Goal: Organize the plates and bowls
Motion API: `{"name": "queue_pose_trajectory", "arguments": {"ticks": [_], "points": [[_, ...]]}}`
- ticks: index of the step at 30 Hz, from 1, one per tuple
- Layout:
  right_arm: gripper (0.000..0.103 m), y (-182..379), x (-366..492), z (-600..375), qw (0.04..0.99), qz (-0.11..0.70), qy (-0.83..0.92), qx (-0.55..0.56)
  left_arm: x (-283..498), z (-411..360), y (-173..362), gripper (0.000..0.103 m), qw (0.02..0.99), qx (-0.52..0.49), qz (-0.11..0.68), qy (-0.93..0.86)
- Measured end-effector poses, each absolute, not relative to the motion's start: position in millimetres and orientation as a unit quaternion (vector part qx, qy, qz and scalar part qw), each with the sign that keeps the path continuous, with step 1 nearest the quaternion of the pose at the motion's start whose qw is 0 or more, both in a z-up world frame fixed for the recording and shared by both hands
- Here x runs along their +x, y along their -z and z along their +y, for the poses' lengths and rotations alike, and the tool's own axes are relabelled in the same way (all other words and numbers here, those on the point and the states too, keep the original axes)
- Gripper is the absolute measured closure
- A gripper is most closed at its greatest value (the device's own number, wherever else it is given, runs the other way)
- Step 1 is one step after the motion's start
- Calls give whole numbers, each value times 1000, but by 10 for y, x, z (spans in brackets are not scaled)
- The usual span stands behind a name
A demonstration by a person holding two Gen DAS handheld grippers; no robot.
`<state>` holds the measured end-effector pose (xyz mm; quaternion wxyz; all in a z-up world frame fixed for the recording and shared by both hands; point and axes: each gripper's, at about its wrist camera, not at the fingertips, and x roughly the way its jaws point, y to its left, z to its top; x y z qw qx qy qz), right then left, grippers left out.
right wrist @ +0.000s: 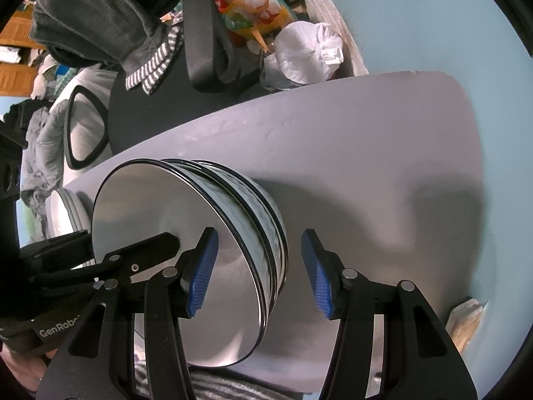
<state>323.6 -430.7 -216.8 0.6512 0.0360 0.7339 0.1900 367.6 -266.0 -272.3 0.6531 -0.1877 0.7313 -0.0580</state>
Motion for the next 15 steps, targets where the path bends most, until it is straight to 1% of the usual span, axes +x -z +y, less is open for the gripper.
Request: {"name": "queue_pose_trajectory", "arguments": {"ticks": [7,8,9,11,15], "points": [[50,2211,3268,-4309,628,750,-205,33,3682,-2713,2723,69,658,-177,729,70],[51,2212,3270,-4306,627,751,-208,30,3690,-2718,2727,66,658,-173,729,70],[56,2213,3272,-4304,625,751,-211,29,3694,-2721,2731,64,658,-170,730,70],[60,2207,3270,-4297,622,751,-220,31,3701,-2715,2745,63,656,-174,731,70],[60,2206,3269,-4288,622,750,-223,24,3703,-2705,2758,63,653,-183,732,71]]}}
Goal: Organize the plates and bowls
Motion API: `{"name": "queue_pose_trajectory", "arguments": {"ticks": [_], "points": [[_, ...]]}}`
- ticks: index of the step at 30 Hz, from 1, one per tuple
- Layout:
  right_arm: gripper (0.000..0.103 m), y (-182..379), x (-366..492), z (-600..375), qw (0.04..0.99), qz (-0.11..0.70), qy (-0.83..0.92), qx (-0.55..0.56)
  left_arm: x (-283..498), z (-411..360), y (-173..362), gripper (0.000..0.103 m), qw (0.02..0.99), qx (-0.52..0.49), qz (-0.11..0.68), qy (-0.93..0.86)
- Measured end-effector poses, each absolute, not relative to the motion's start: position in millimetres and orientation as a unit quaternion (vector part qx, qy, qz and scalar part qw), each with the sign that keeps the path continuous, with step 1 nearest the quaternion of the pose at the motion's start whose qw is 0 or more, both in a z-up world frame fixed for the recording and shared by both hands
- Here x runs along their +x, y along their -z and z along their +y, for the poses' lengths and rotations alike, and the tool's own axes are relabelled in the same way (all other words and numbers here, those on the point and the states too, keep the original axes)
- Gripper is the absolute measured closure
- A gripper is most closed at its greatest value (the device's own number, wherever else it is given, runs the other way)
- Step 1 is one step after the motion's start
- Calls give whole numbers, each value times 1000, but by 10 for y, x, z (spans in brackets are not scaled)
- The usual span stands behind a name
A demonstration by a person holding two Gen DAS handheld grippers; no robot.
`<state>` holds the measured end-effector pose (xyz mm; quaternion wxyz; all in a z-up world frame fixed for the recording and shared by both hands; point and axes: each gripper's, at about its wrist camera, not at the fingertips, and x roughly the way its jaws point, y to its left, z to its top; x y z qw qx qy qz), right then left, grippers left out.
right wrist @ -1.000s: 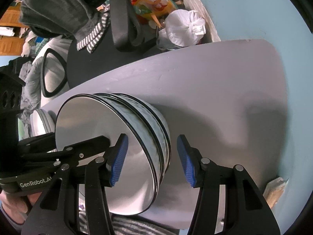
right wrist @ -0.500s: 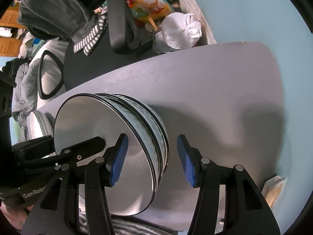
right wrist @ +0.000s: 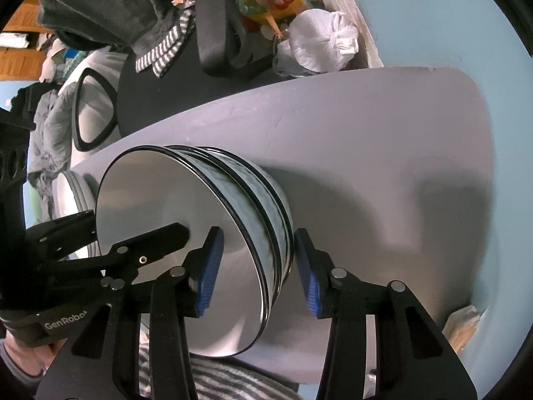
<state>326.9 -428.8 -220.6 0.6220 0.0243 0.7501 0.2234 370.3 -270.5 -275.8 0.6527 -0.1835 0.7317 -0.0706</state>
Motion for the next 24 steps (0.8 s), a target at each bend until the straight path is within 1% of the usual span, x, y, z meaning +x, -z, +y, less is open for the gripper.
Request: {"name": "queue_pose_trajectory", "arguments": {"ticks": [12,21,22,24], "points": [[63,2197,3242,-4314,627,744,-229,25,3661,-2735,2738,64,657,-176,730,68],[67,2150,3193,-4304,640,737,-217,19,3614,-2744,2701,70,671,-155,721,69],[68,2149,3195,-4309,640,737,-214,20,3615,-2724,2700,72,672,-158,721,69],[75,2152,3215,-4336,640,739,-210,28,3607,-2694,2704,73,670,-164,721,65]]}}
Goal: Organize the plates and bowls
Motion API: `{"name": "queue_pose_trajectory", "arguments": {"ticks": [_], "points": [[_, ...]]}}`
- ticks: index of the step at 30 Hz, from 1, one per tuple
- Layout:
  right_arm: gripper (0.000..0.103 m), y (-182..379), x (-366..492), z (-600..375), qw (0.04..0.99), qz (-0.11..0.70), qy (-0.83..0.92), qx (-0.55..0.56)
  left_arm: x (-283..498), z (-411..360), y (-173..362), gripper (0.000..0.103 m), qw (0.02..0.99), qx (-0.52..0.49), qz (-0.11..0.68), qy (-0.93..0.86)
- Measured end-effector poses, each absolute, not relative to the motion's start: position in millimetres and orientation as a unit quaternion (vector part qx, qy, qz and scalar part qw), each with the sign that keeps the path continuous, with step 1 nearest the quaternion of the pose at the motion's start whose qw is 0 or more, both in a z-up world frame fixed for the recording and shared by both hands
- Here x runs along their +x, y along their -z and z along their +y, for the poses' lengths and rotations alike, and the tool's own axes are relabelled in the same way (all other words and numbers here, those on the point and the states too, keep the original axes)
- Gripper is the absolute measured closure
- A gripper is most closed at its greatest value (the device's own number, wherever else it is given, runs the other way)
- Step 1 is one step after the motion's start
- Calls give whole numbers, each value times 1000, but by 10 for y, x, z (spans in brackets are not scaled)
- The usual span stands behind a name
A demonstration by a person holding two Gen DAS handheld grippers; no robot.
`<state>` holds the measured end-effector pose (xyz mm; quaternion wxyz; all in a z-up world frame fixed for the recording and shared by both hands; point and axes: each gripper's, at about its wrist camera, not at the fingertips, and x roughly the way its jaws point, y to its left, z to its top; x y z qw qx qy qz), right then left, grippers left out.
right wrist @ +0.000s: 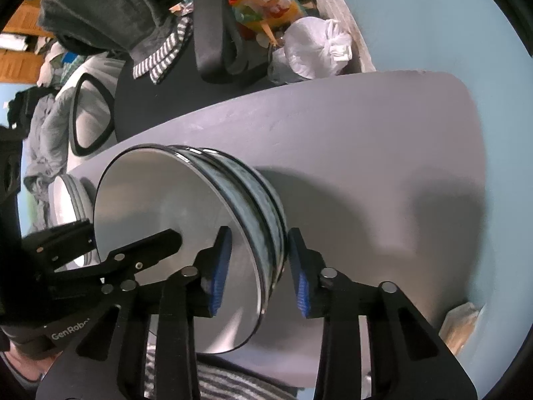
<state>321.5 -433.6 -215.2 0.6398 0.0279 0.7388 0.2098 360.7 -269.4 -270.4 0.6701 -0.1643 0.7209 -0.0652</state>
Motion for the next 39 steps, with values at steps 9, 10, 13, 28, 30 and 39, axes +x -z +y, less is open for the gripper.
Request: {"name": "queue_pose_trajectory", "arguments": {"ticks": [9,10,13,28,30,39], "points": [[85,2140,3187,-4321,642,739,-200,25,3541,-2655,2697,75,670,-162,722,64],[86,2141,3175,-4317,642,740,-200,27,3531,-2652,2693,75,670,-161,722,64],[86,2147,3146,-4303,639,742,-201,28,3472,-2624,2695,76,669,-162,722,62],[87,2128,2838,-3940,630,743,-224,2,3062,-2237,2626,77,674,-188,714,27],[87,2098,2805,-3888,631,742,-227,-1,2992,-2178,2584,77,676,-195,711,22],[87,1856,2630,-3512,636,729,-253,-29,2697,-1867,2294,77,692,-212,690,-4]]}}
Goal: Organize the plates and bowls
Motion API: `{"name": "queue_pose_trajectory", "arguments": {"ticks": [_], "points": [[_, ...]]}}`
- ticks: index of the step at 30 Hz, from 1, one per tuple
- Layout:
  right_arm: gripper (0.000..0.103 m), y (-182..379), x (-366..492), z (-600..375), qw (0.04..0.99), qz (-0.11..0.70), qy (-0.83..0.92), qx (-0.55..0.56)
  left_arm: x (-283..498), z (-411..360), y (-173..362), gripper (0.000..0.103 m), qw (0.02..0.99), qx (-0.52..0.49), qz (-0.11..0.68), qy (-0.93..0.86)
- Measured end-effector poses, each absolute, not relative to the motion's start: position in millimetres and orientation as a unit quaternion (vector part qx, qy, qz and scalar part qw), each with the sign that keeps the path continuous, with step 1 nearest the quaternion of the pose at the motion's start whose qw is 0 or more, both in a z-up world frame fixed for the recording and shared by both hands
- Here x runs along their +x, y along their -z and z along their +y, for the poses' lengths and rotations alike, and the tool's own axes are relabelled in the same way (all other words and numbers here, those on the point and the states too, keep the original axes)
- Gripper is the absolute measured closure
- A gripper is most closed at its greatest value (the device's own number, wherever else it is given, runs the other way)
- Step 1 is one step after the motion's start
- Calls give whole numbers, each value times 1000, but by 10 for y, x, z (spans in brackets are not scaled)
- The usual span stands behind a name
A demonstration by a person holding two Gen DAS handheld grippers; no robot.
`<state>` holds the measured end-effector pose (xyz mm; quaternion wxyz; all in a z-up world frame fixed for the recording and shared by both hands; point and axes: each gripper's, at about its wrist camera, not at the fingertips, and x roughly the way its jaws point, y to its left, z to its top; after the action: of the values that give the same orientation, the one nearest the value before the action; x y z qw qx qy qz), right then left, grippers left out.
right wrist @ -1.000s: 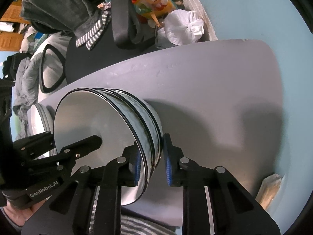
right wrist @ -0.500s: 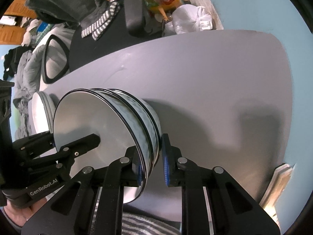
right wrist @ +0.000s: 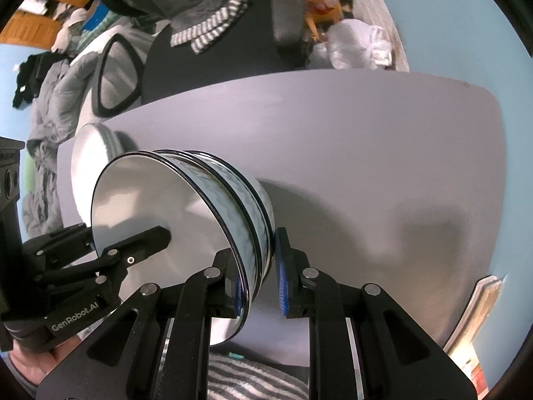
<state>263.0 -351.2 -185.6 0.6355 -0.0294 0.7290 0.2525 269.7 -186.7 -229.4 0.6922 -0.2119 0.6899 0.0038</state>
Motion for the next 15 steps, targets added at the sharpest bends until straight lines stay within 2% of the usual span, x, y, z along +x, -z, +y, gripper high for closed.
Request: {"name": "queue_pose_trajectory", "arguments": {"ticks": [15], "points": [[87,1513,2312,-2626,644,702,-294,-81,2141,-1051,1928,77,710,-257,653,-51]]}}
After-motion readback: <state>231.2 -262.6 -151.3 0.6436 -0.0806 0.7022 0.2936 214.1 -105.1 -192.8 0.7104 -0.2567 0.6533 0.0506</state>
